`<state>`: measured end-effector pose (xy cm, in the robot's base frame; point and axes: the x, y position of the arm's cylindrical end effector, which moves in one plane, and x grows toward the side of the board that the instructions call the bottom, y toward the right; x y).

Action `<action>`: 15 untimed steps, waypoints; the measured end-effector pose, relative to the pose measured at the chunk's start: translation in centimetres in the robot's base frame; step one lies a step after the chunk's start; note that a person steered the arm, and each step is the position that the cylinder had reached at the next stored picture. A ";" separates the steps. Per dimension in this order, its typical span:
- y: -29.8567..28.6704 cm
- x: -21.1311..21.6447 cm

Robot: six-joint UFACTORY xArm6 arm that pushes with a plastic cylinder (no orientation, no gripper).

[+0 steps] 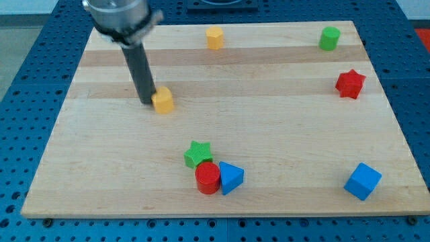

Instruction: Slide the yellow heart above the green star

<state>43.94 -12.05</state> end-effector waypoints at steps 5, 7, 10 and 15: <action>0.5 4.9; -4.2 -2.7; 0.2 -5.6; 1.8 3.9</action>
<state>47.81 -10.26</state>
